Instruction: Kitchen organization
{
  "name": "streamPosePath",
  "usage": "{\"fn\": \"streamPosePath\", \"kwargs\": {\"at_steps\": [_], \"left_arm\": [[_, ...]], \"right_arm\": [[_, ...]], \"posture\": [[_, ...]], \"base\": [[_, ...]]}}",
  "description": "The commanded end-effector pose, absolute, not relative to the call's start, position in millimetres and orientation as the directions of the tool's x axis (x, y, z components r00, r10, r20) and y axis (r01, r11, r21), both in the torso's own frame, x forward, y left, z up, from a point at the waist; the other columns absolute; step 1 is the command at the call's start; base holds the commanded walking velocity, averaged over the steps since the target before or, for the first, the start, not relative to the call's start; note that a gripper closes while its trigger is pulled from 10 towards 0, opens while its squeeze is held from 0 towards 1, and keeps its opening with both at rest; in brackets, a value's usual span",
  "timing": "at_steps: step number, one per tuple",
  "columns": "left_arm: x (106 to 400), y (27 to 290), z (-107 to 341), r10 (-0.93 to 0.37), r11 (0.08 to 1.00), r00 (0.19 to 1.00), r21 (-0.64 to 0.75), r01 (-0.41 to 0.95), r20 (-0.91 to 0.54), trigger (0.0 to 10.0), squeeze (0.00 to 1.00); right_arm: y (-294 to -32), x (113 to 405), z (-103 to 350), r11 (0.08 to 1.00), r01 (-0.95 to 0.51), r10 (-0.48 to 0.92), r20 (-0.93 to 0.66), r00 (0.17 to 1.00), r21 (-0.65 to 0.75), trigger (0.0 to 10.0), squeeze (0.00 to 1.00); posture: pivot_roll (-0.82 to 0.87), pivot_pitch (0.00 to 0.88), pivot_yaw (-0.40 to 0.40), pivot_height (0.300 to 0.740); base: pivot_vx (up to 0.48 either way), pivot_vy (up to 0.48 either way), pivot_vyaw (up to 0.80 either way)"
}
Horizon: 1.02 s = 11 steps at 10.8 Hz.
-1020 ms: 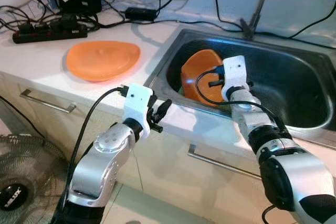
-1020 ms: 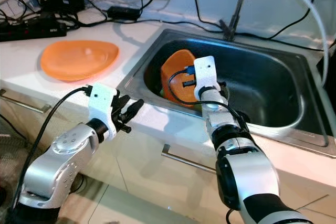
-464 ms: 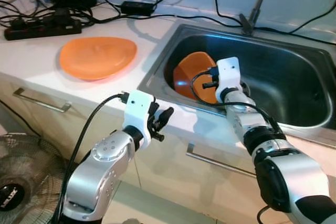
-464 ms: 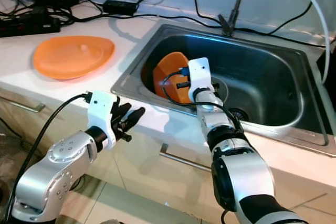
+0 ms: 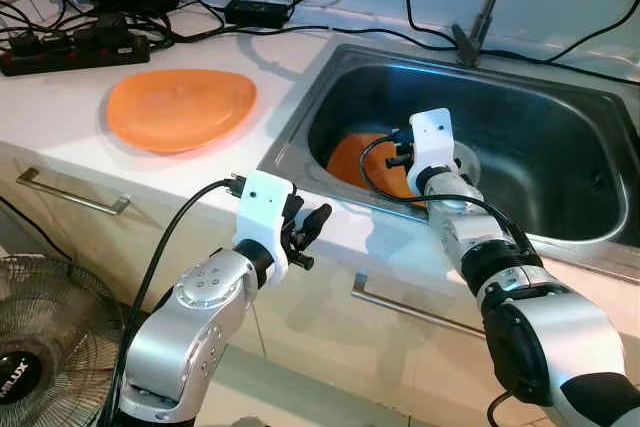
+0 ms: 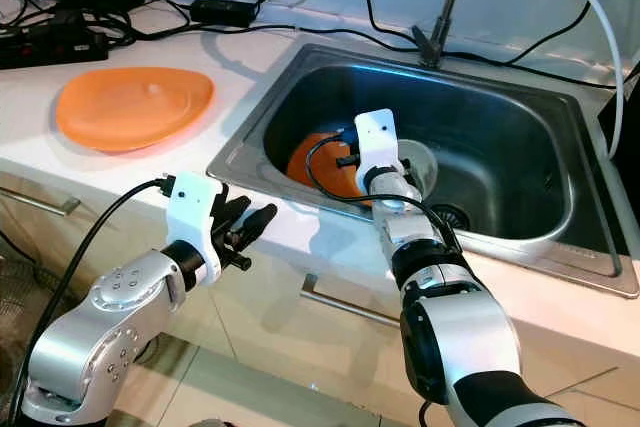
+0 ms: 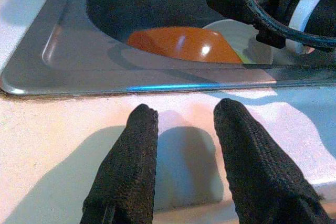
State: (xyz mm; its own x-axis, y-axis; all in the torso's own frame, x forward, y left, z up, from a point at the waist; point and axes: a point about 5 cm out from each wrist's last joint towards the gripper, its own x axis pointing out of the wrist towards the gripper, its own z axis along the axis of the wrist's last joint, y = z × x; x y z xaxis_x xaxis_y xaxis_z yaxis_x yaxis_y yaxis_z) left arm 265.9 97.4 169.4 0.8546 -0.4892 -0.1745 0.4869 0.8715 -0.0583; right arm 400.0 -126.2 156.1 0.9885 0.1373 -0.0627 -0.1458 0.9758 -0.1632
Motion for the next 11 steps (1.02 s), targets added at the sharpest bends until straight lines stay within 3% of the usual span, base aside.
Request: {"fn": "streamPosePath", "kwargs": {"at_steps": [1,3,6,7,8,11], "left_arm": [[265.2,95.9,166.9,-0.488,0.872,0.851,-0.064,0.486,-0.195,10.0,0.00],[277.9,97.8,176.0,-0.416,0.903,0.902,0.064,0.425,-0.117,10.0,0.00],[310.3,118.7,184.6,-0.263,0.848,0.964,0.469,0.247,-0.033,10.0,0.00],[316.6,134.5,182.3,-0.206,0.724,0.978,0.667,0.177,-0.035,10.0,0.00],[320.0,143.1,179.4,-0.179,0.612,0.983,0.777,0.148,-0.046,10.0,0.00],[333.6,184.5,186.6,-0.077,0.325,0.997,0.945,0.049,-0.025,10.0,0.00]], "right_arm": [[-129.6,395.3,140.7,0.975,-0.149,0.129,-0.127,0.983,-0.162,10.0,0.00],[-129.2,400.7,168.0,0.982,-0.136,0.142,0.033,0.989,-0.129,10.0,0.00],[-128.3,397.6,202.3,0.989,-0.144,0.134,0.238,0.962,0.022,10.0,0.00],[-125.0,389.3,199.3,0.986,-0.155,0.132,0.262,0.956,0.067,10.0,0.00],[-124.9,385.8,195.4,0.986,-0.144,0.116,0.259,0.959,0.090,10.0,0.00],[-120.8,373.8,174.3,0.974,-0.103,0.064,0.190,0.980,0.204,10.0,0.00]], "posture": [[0.32,0.150,-0.025,0.740],[0.27,0.155,-0.019,0.740],[0.22,0.114,-0.017,0.740],[0.21,0.095,-0.006,0.740],[0.20,0.078,0.002,0.740],[0.23,0.032,0.023,0.740]], "base": [[0.000,0.000,0.00],[0.000,0.000,0.00],[0.000,0.000,0.00],[0.000,0.000,0.00],[0.000,0.000,0.00],[0.000,0.000,0.00]]}}
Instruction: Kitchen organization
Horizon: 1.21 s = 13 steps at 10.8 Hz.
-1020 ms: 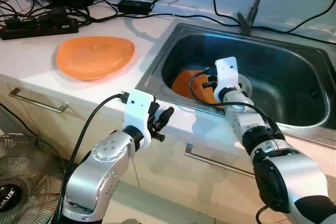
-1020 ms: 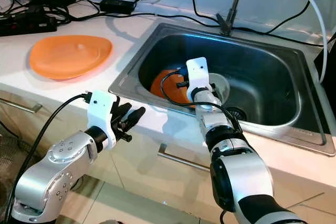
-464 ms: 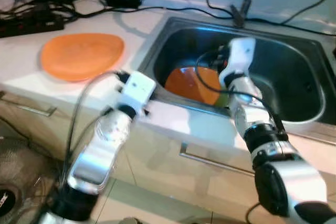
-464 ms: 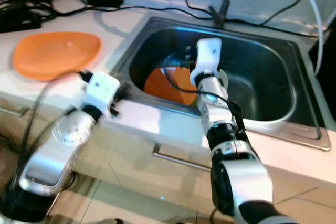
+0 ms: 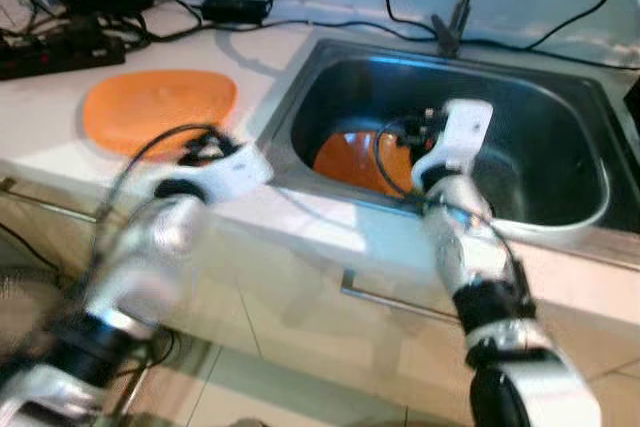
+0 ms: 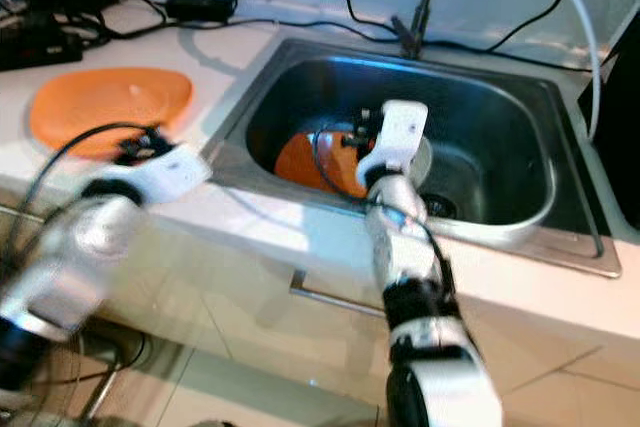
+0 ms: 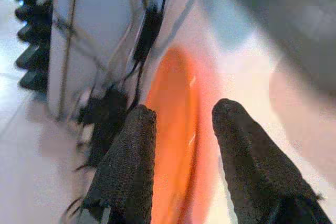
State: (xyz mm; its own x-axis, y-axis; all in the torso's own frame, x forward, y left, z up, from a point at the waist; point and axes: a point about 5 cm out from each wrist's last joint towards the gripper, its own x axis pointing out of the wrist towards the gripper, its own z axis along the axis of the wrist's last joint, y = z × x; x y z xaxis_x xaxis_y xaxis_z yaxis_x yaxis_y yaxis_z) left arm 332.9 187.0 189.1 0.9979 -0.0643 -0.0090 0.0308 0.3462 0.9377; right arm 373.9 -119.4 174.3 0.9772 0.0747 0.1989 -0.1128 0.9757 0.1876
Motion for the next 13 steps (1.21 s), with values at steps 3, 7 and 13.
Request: {"fn": "streamPosePath", "kwargs": {"at_steps": [3,7,13], "left_arm": [[334.8,212.7,189.0,-0.023,0.235,0.997,0.969,0.076,-0.073,10.0,0.00],[346.3,208.4,191.2,-0.075,0.232,0.994,0.968,0.092,-0.077,10.0,1.00],[356.2,204.1,190.8,-0.165,0.241,0.974,0.951,0.193,-0.156,10.0,0.79]], "right_arm": [[-116.4,375.7,179.0,0.966,-0.100,0.054,0.190,0.980,0.239,10.0,0.00],[-120.5,376.5,182.1,0.969,-0.097,0.054,0.189,0.981,0.228,10.0,0.00],[-119.8,377.1,187.6,0.972,-0.114,0.074,0.189,0.979,0.207,10.0,0.00]], "posture": [[0.23,0.014,0.045,0.740],[0.21,0.000,0.029,0.740],[0.20,0.000,0.005,0.740]], "base": [[0.000,0.000,0.00],[0.000,0.000,0.00],[0.000,0.000,0.00]]}}
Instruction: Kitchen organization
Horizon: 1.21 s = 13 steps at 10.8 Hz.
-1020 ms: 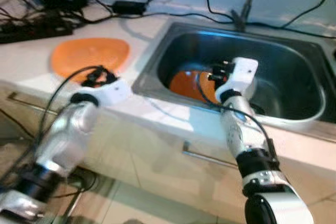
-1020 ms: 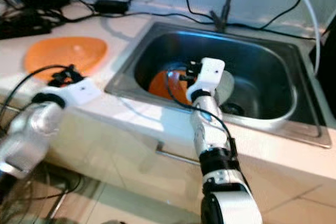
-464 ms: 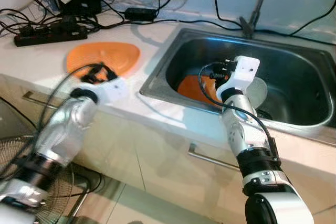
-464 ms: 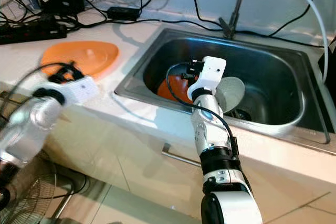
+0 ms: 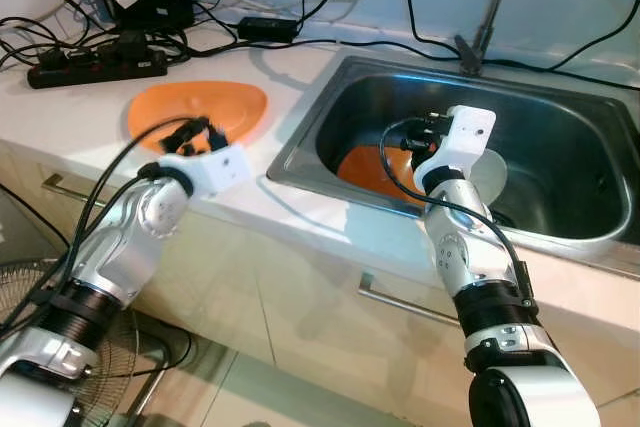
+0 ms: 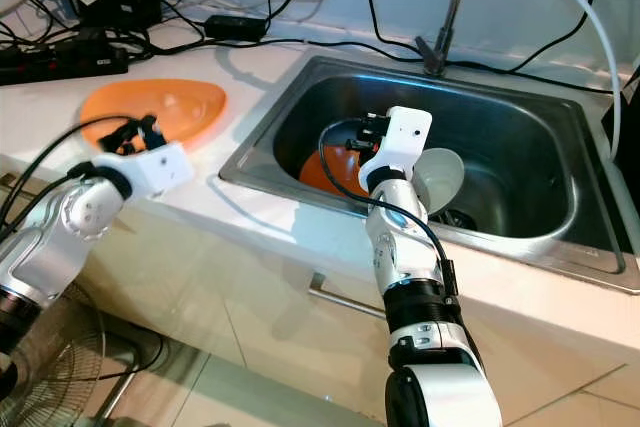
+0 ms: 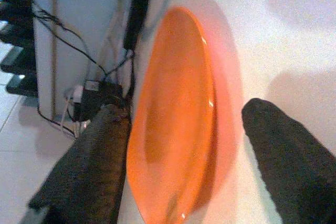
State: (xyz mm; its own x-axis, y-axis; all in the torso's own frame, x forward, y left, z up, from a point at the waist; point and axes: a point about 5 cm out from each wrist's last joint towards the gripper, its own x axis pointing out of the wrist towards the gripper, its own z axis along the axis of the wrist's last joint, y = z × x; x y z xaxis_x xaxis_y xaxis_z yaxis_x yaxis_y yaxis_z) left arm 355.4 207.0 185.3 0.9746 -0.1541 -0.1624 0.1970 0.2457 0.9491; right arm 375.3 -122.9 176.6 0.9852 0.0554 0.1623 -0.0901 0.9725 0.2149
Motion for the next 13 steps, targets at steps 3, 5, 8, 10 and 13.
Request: {"fn": "streamPosePath", "kwargs": {"at_steps": [3,5,8,10,13], "left_arm": [[365.0,214.9,194.7,-0.158,0.166,0.964,0.956,0.241,-0.215,10.0,0.00],[370.1,222.1,194.4,-0.149,0.123,0.951,0.949,0.291,-0.272,10.0,0.00],[376.1,226.7,195.8,-0.145,0.070,0.937,0.941,0.331,-0.319,10.0,0.00],[379.9,231.1,194.4,-0.113,0.017,0.936,0.942,0.336,-0.332,10.0,0.00],[385.1,234.5,189.5,-0.075,-0.028,0.940,0.943,0.333,-0.334,10.0,0.00]], "right_arm": [[-119.8,377.9,188.3,0.971,-0.113,0.074,0.186,0.980,0.209,10.0,0.00],[-121.5,377.4,189.0,0.972,-0.109,0.069,0.187,0.980,0.209,10.0,0.00],[-125.0,374.9,187.7,0.973,-0.096,0.057,0.183,0.981,0.209,10.0,0.00],[-125.0,371.7,185.5,0.973,-0.094,0.056,0.178,0.982,0.211,10.0,0.00],[-128.3,365.2,180.5,0.974,-0.079,0.044,0.163,0.986,0.211,10.0,0.00]], "posture": [[0.20,0.000,0.008,0.740],[0.20,0.000,0.015,0.740],[0.19,0.012,0.023,0.740],[0.18,0.027,0.024,0.740],[0.16,0.061,0.029,0.740]], "base": [[0.000,0.000,0.00],[0.000,0.000,0.00],[0.000,0.000,0.00],[0.000,0.000,0.00],[0.000,0.000,0.00]]}}
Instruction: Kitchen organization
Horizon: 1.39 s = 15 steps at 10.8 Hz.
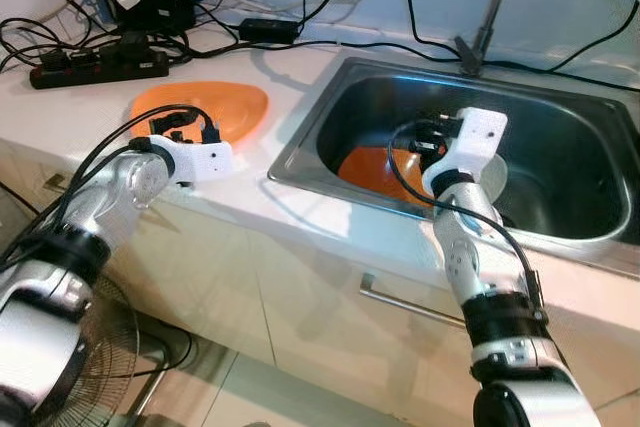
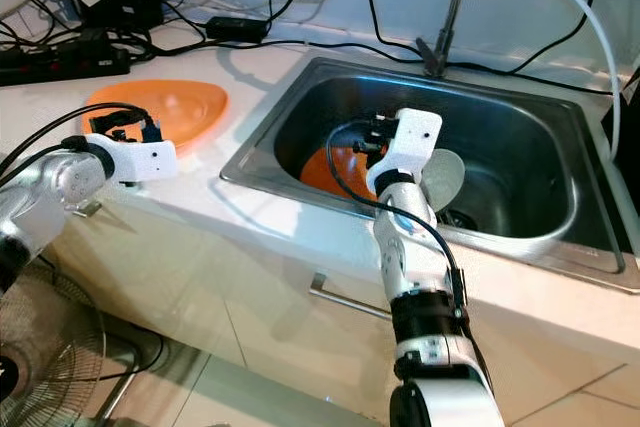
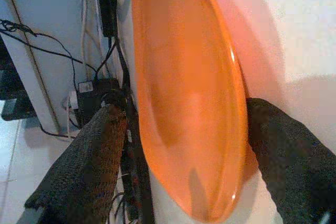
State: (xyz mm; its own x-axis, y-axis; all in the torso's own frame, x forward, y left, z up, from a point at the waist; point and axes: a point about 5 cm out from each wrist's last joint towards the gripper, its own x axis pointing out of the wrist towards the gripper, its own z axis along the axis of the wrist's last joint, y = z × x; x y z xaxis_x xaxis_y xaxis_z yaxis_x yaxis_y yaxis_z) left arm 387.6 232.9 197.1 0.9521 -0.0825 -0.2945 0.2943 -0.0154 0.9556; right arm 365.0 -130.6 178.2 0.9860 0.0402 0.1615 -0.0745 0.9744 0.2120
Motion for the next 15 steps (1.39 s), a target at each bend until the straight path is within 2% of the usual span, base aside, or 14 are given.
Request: {"fn": "streamPosePath", "kwargs": {"at_steps": [1,3,4,5,10,15], "left_arm": [[387.6,234.7,187.2,-0.062,-0.040,0.941,0.943,0.330,-0.332,10.0,0.00],[391.0,231.1,184.0,-0.060,-0.032,0.944,0.946,0.323,-0.324,10.0,0.00],[393.2,227.2,181.9,-0.061,-0.031,0.946,0.948,0.317,-0.318,9.7,0.00],[394.2,224.2,178.8,-0.068,-0.026,0.945,0.947,0.320,-0.321,0.0,0.00],[396.1,217.2,176.1,-0.092,-0.027,0.943,0.947,0.319,-0.320,0.0,0.00],[394.6,221.3,172.0,-0.082,-0.024,0.938,0.942,0.336,-0.336,0.0,0.00]], "right_arm": [[-129.1,363.1,179.7,0.975,-0.074,0.041,0.158,0.987,0.212,10.0,0.00],[-131.2,360.3,179.8,0.975,-0.063,0.031,0.152,0.988,0.211,10.0,0.00],[-132.7,359.4,179.4,0.976,-0.056,0.025,0.149,0.988,0.210,10.0,0.00],[-133.5,358.1,179.2,0.976,-0.052,0.021,0.146,0.989,0.209,10.0,0.00],[-132.6,358.7,180.1,0.976,-0.058,0.030,0.136,0.990,0.210,10.0,0.00],[-129.6,359.2,180.6,0.974,-0.075,0.047,0.132,0.990,0.213,10.0,0.00]], "posture": [[0.15,0.066,0.031,0.740],[0.13,0.081,0.036,0.740],[0.13,0.084,0.039,0.740],[0.12,0.083,0.042,0.740],[0.13,0.074,0.034,0.740],[0.13,0.071,0.029,0.740]], "base": [[0.000,0.000,0.00],[0.000,0.000,0.00],[0.000,0.000,0.00],[0.000,0.000,0.00],[0.000,0.000,0.00],[0.000,0.000,0.00]]}}
